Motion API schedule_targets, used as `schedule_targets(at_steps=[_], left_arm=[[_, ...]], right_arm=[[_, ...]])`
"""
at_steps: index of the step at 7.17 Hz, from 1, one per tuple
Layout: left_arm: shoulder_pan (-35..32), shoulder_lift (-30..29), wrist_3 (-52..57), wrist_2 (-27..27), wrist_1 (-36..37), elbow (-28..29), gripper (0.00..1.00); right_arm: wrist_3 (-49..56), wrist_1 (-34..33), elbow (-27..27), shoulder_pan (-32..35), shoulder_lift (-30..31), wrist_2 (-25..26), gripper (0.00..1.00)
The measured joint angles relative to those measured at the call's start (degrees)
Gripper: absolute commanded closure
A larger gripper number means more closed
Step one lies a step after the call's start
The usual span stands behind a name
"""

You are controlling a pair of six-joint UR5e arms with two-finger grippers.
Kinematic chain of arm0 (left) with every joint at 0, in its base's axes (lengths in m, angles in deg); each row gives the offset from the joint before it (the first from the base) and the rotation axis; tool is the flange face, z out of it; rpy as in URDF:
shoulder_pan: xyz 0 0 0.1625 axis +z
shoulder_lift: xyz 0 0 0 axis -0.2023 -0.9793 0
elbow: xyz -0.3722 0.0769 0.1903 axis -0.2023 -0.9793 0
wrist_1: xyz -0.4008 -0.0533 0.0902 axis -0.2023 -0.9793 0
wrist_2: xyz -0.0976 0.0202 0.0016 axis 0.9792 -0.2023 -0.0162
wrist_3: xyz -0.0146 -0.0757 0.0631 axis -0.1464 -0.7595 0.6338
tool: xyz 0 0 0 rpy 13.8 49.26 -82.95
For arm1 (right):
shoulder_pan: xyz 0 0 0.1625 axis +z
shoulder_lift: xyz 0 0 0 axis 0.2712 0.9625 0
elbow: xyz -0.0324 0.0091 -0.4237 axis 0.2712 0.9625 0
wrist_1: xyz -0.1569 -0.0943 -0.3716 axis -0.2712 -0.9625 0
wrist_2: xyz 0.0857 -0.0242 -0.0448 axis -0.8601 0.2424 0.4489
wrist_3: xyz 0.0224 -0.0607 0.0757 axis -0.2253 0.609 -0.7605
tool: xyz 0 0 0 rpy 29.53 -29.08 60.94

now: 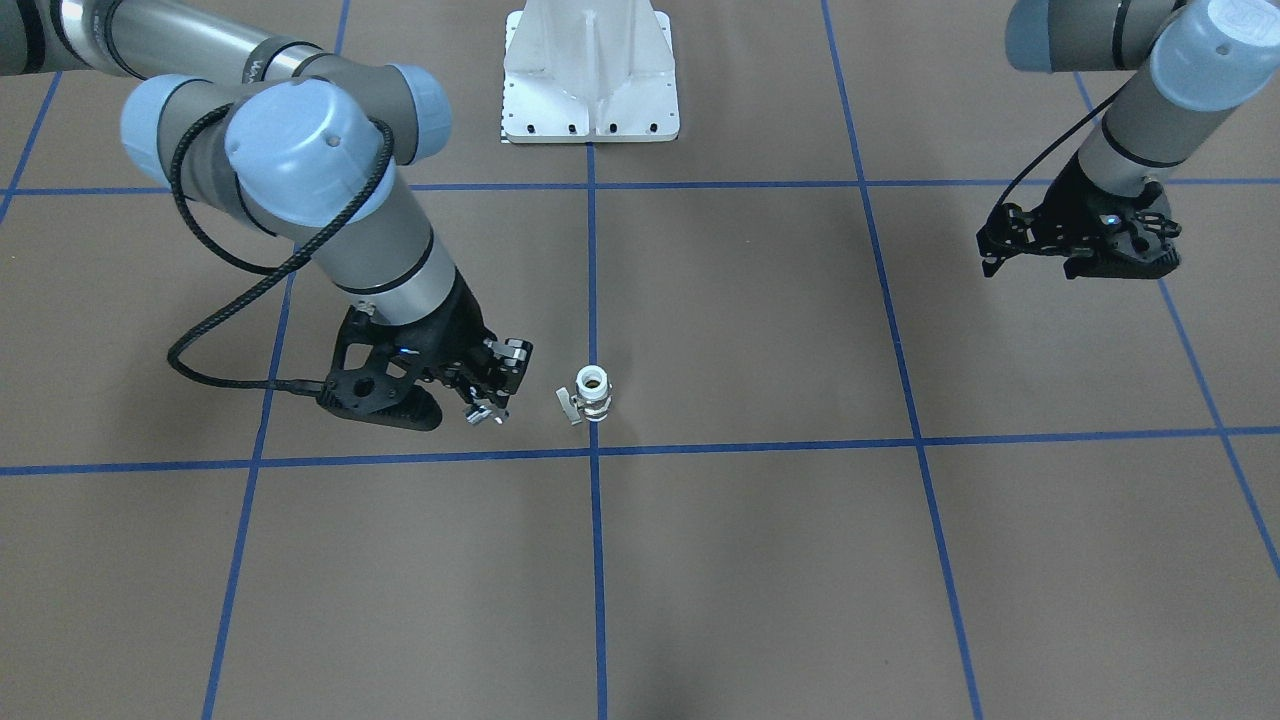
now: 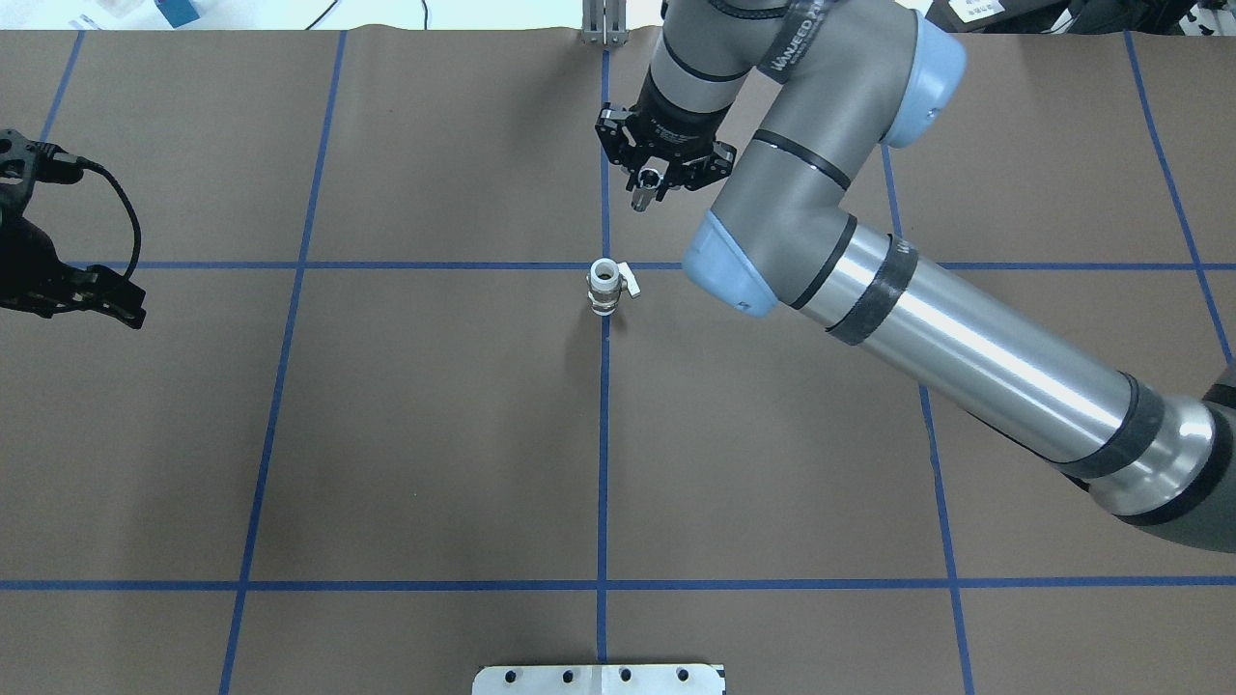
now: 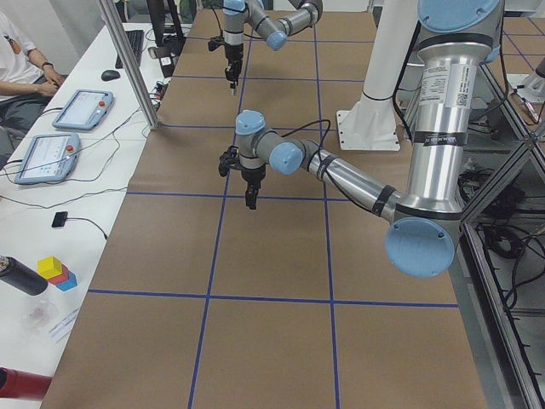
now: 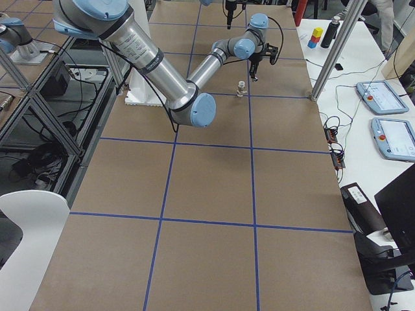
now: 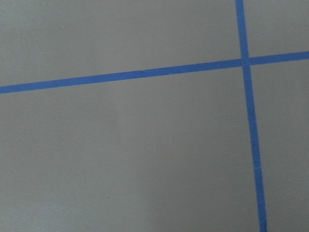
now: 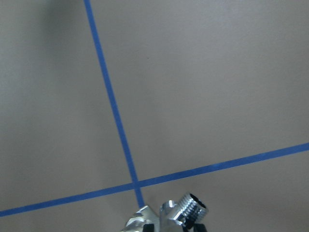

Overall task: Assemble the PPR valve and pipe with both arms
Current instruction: 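Carry the fitting with the right gripper over the standing valve, then lower the fitting onto the valve top and press it in with the right gripper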

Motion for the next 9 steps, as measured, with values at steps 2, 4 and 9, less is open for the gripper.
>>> schedule_targets(at_steps=[2,4,9], left_arm=[[-0.3,0.2,0.7,0.1,0.0,0.5,0.01],[-0.4,0.2,0.7,0.2,0.0,0.6,0.01],[-0.4,0.2,0.2,0.2,0.1,0.6,0.01]], right_arm=[[-0.8,-1.2,1.4,-2.2,-2.0,1.0,1.00],[-0.7,-3.5,1.7,-3.6,-3.3,1.8,1.00],[0.1,-6.2,4.5,-5.0,-5.2,3.8,1.00]])
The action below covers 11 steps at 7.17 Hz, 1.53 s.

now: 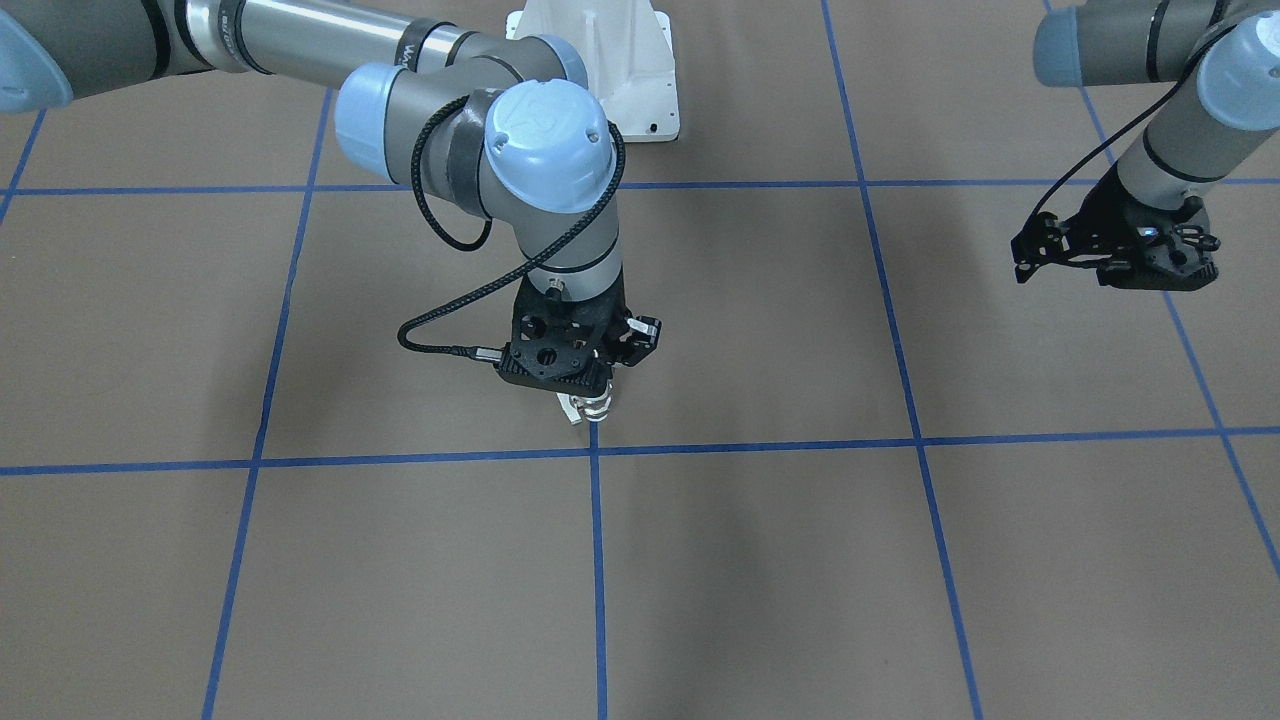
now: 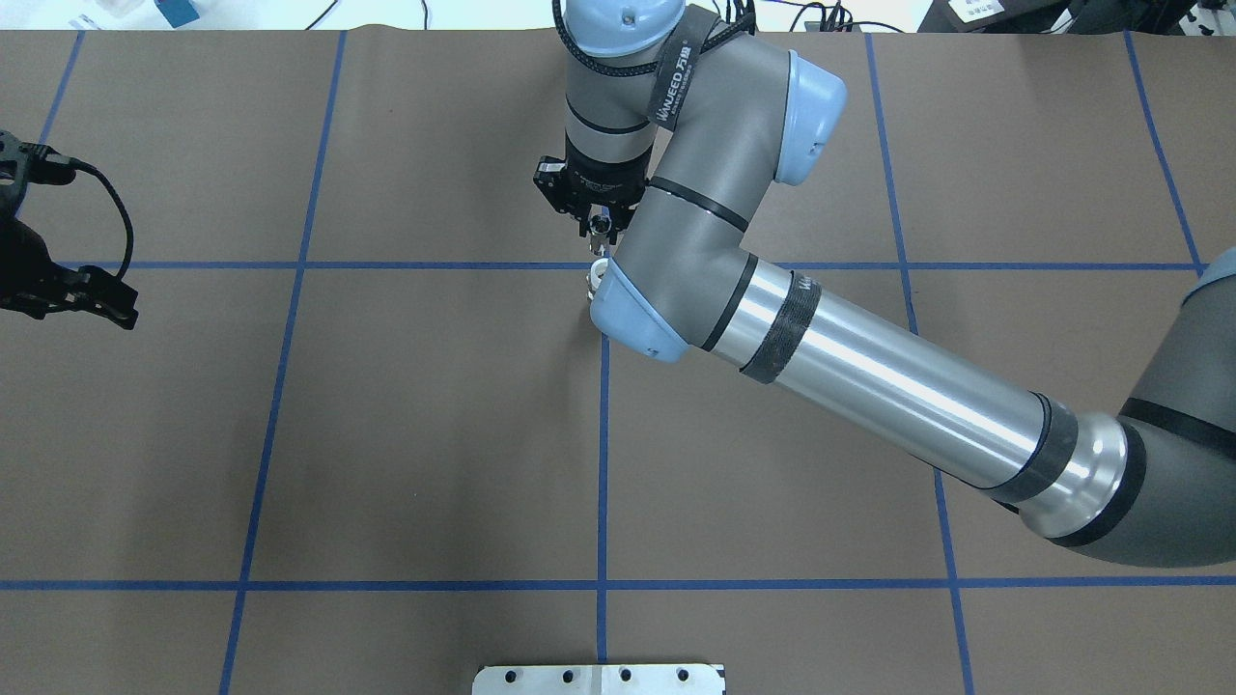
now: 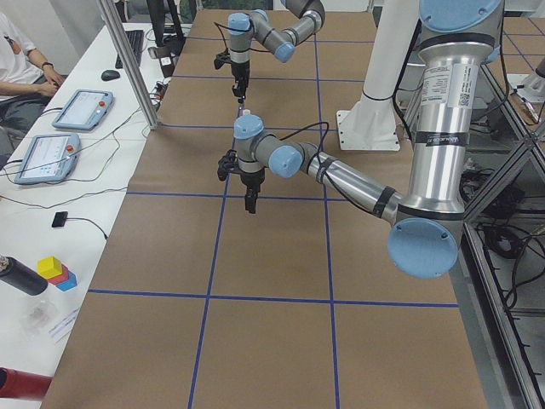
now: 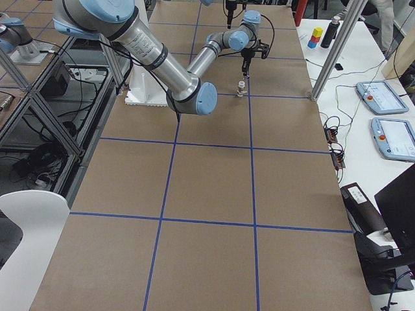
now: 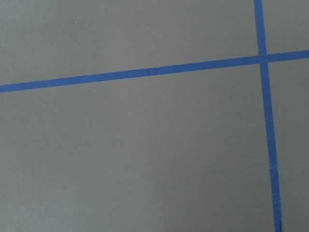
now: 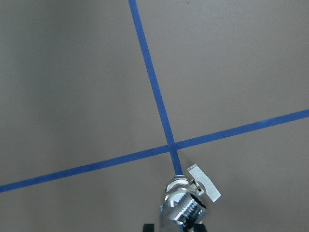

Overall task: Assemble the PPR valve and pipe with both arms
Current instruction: 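Lower the fitting onto the valve top and press it in with the right gripper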

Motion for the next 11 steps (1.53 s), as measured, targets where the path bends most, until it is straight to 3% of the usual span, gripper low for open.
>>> schedule_targets(at_steps=[11], left_arm=[[0.1,-0.1,-0.2,0.2,0.0,-0.3,0.01]], right_arm=[[0.3,-0.5,1.1,-1.1,0.3,0.2,1.00]])
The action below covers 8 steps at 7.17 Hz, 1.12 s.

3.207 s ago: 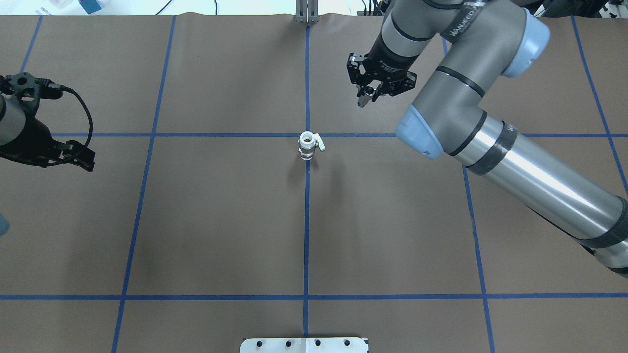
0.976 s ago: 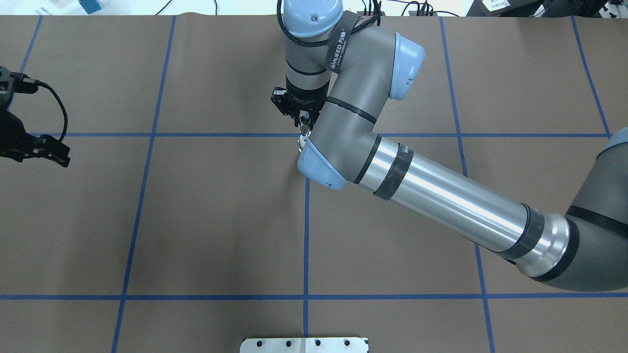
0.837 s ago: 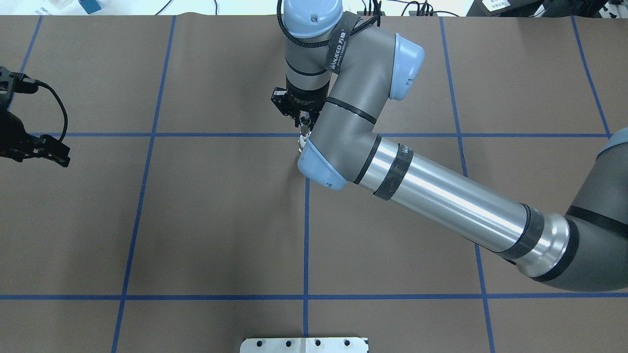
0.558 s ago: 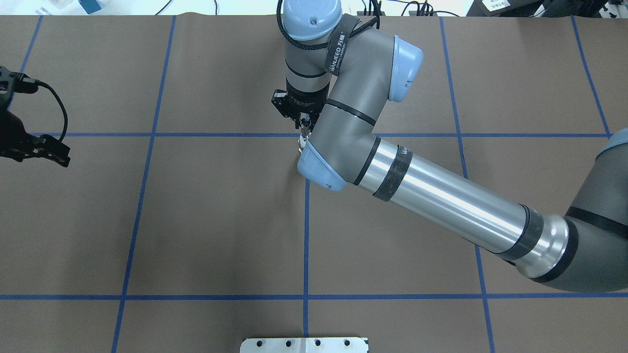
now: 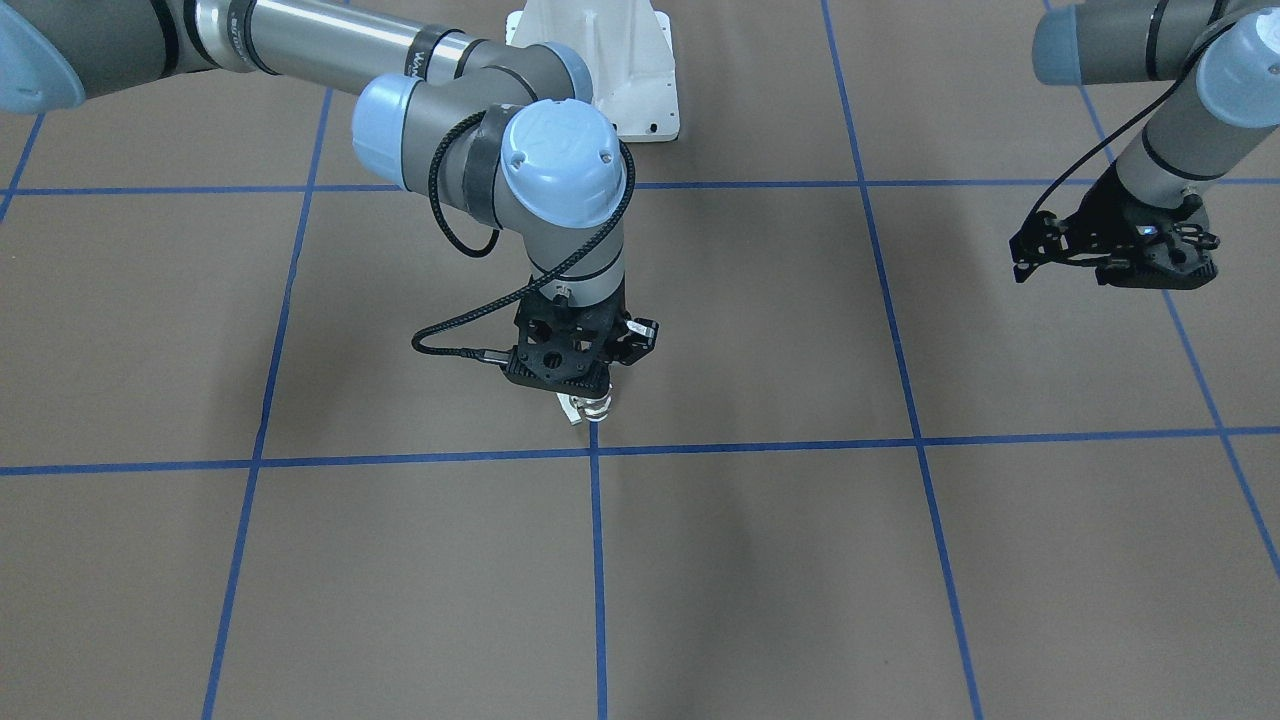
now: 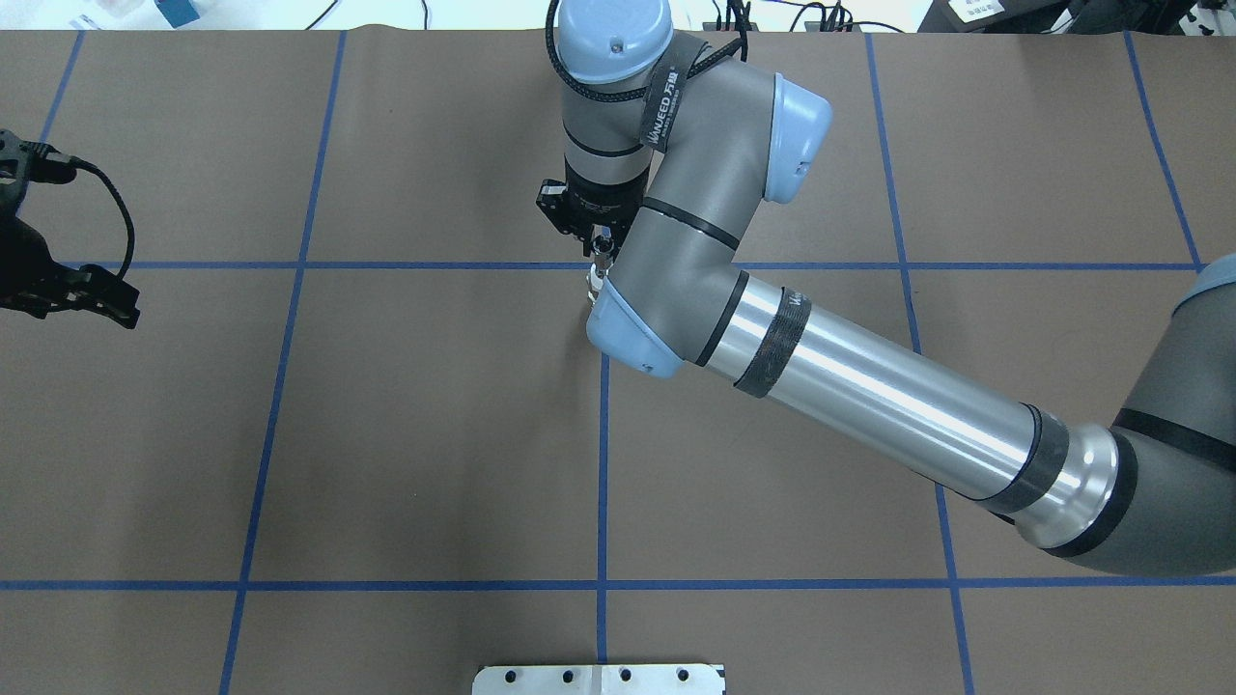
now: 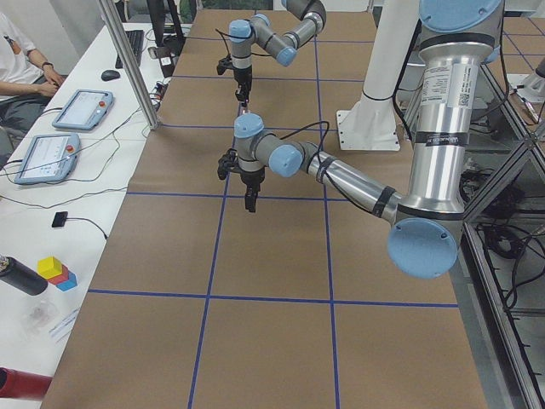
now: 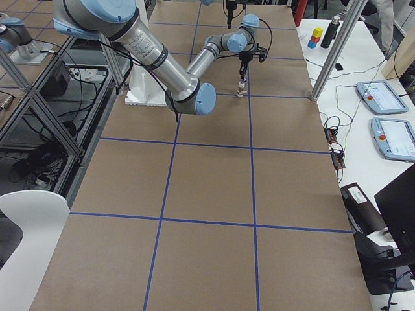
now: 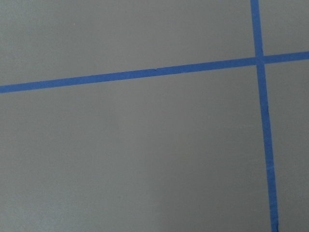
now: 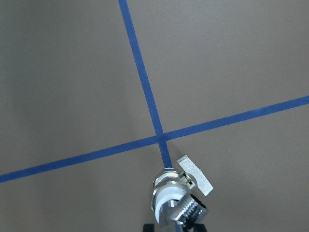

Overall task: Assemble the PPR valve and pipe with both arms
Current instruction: 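Lower the fitting onto the valve top and press it in with the right gripper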

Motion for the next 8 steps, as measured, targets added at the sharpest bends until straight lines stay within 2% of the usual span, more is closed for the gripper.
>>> schedule_targets(at_steps=[8], left_arm=[[0.0,0.0,-0.1,0.6,0.0,-0.1,0.01]], right_arm=[[0.3,0.1,0.7,-0.2,0.1,0.2,1.00]])
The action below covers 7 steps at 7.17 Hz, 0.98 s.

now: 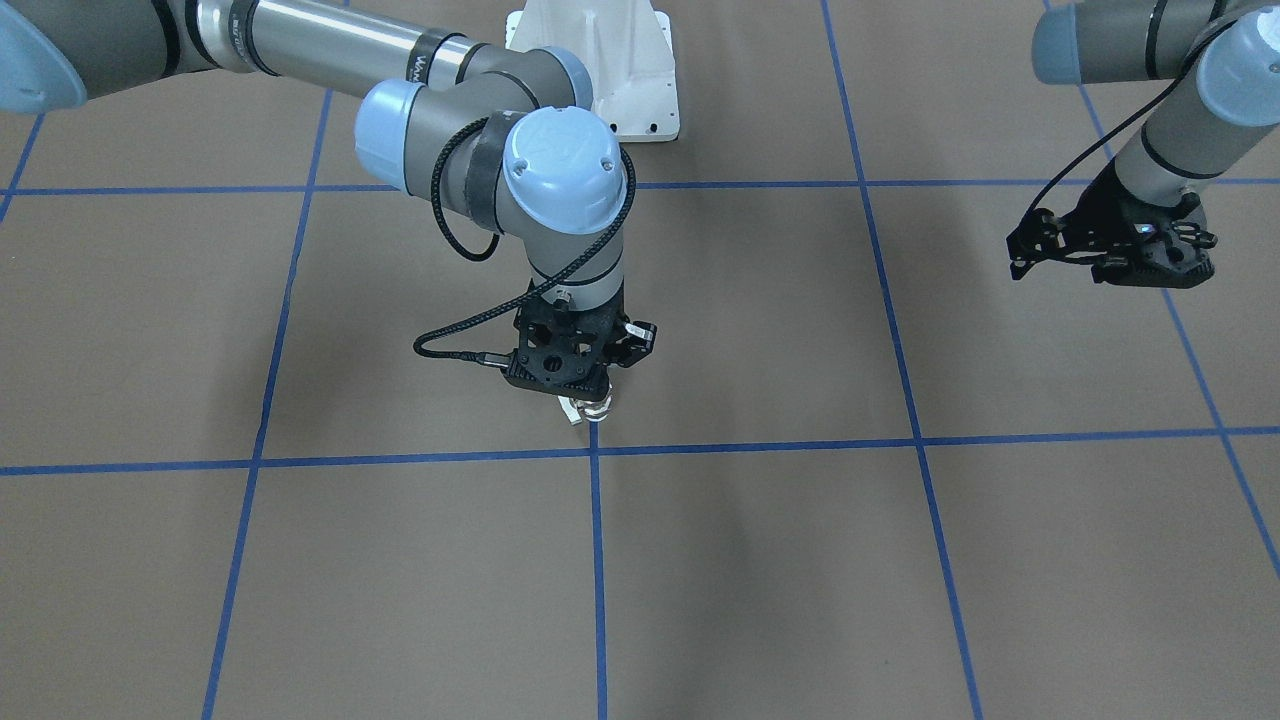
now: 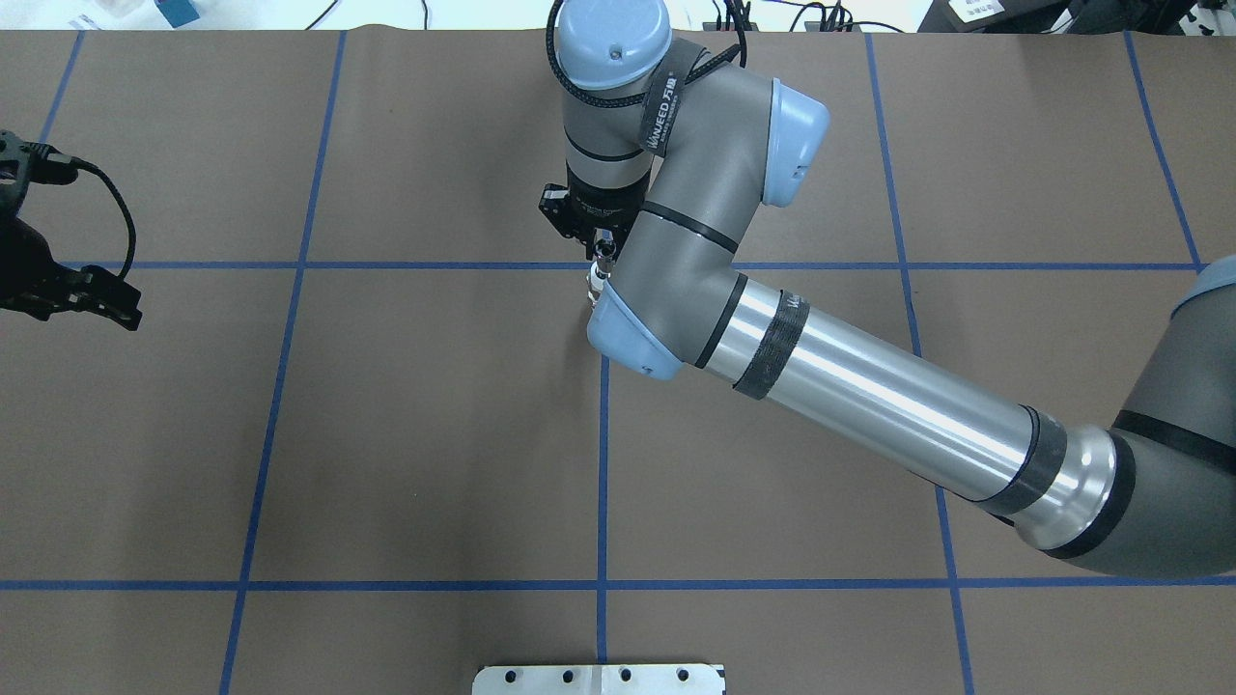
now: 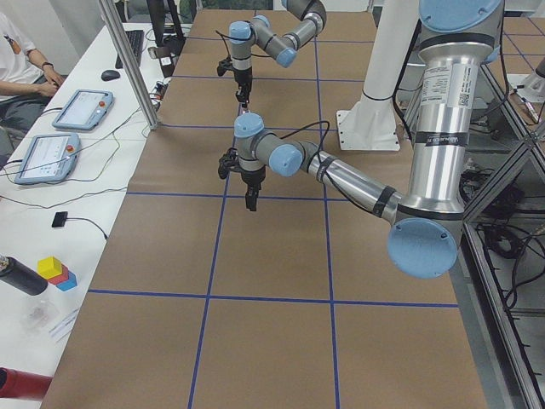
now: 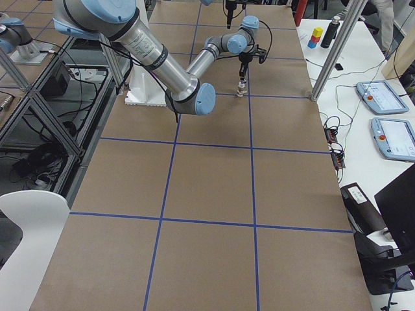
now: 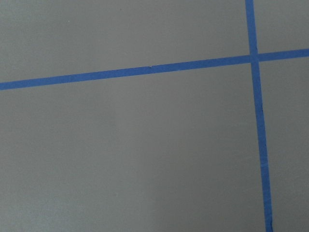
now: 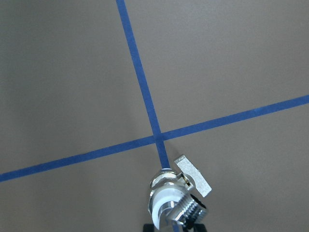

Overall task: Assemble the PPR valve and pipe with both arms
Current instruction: 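Lower the fitting onto the valve top and press it in with the right gripper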

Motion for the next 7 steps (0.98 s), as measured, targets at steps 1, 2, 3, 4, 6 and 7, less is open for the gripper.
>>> schedule_targets(at_steps=[1,2,3,4,6,7], left_arm=[[0.0,0.0,0.0,0.0,0.0,0.0,0.01],[0.0,0.0,-0.2,0.0,0.0,0.0,0.01],[0.0,0.0,-0.6,0.0,0.0,0.0,0.01],[0.0,-0.1,-0.9,0.0,0.0,0.0,0.01],[0.0,-0.1,-1.0,0.0,0.0,-0.1,0.01],[0.0,-0.1,-1.1,0.0,0.0,-0.1,0.01]], right_arm=[[0.1,0.0,0.2,-0.1,0.0,0.0,1.00],[0.1,0.1,0.3,-0.1,0.0,0.0,1.00],[0.2,0.1,0.4,-0.3,0.0,0.1,1.00],[0.3,0.1,0.5,-0.4,0.0,0.2,1.00],[0.5,0.2,0.5,-0.6,0.1,0.3,0.99],[0.6,0.2,0.5,-0.6,0.1,0.4,0.89]])
